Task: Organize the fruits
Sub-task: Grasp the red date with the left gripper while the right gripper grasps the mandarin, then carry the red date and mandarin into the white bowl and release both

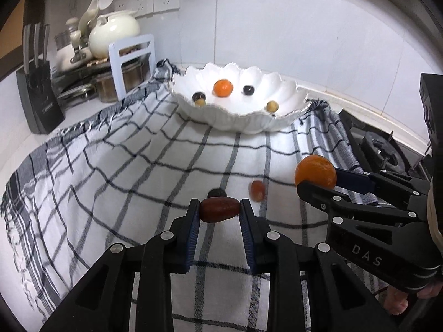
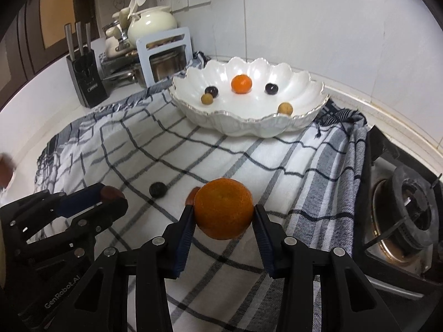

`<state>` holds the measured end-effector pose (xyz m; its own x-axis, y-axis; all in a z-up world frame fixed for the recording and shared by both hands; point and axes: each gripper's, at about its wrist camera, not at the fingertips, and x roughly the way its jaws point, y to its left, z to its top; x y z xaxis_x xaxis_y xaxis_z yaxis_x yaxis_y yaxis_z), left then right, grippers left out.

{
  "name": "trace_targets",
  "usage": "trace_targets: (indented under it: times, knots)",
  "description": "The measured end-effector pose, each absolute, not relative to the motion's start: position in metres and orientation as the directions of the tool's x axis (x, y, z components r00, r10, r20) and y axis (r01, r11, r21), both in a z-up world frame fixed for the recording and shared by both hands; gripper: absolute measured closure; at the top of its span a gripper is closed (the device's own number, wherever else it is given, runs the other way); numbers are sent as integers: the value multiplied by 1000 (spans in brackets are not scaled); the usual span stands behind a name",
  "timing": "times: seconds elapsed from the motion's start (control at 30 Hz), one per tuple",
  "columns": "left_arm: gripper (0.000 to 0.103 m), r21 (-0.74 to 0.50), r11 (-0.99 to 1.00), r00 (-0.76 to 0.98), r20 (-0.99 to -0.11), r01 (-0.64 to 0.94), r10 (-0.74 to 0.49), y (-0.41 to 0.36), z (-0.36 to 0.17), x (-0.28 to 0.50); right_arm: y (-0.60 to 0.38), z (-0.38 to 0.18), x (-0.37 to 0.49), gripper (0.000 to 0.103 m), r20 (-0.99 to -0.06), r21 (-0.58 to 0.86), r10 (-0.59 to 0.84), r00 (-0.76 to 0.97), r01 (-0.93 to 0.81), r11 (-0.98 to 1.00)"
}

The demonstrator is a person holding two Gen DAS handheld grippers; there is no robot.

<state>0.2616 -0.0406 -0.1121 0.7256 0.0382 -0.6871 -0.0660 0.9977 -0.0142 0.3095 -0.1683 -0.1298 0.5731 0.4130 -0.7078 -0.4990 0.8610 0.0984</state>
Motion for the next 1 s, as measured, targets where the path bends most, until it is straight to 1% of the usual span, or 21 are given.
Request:
trace_targets:
  times: [0.5, 1.0]
  knots:
    - [74, -4, 999, 806, -591, 37, -32, -22, -63, 270, -162, -83, 302, 60, -634, 80, 349, 691, -390, 918]
    - [74, 24, 994, 856, -510, 111, -83, -8, -28, 305, -151, -46, 320, 60, -559, 60, 284, 779, -303, 951]
